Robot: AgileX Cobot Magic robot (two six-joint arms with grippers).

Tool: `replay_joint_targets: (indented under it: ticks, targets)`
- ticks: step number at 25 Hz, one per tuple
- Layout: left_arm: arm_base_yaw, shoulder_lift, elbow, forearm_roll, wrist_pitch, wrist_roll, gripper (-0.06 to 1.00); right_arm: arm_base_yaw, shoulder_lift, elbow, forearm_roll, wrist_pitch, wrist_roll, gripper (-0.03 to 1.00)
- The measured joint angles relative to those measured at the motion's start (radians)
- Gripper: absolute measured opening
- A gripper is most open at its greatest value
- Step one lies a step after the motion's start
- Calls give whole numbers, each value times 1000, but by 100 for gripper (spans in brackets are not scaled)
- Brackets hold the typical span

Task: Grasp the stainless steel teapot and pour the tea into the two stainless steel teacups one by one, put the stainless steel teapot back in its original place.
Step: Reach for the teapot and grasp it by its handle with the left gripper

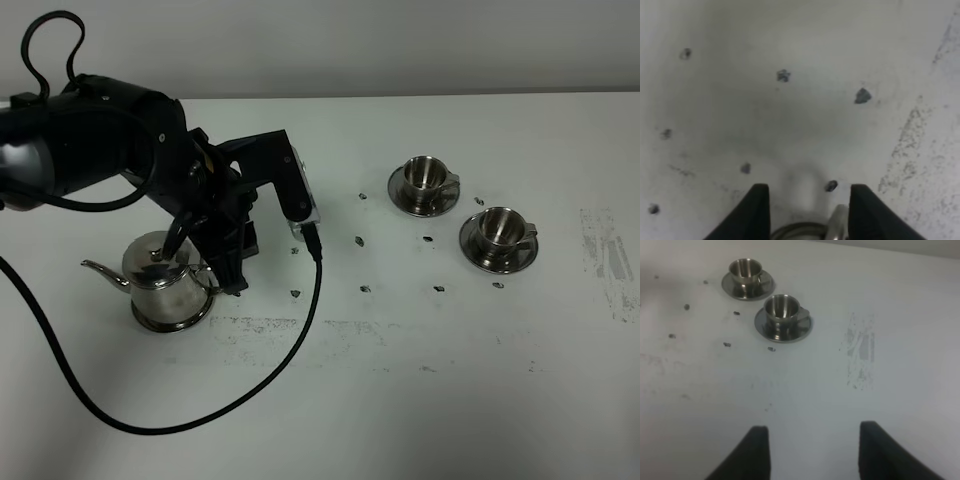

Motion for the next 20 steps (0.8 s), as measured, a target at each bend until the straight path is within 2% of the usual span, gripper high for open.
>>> replay_joint_targets:
  ticks: [9,12,20]
  targets:
    - [0,0,80,-22,-78,-66,36,0,0,0,0,0,0,42]
    - [0,0,82,-19,-97,-134,36,0,0,0,0,0,0,42]
    - [0,40,86,57,-101,-347,36,0,0,0,0,0,0,42]
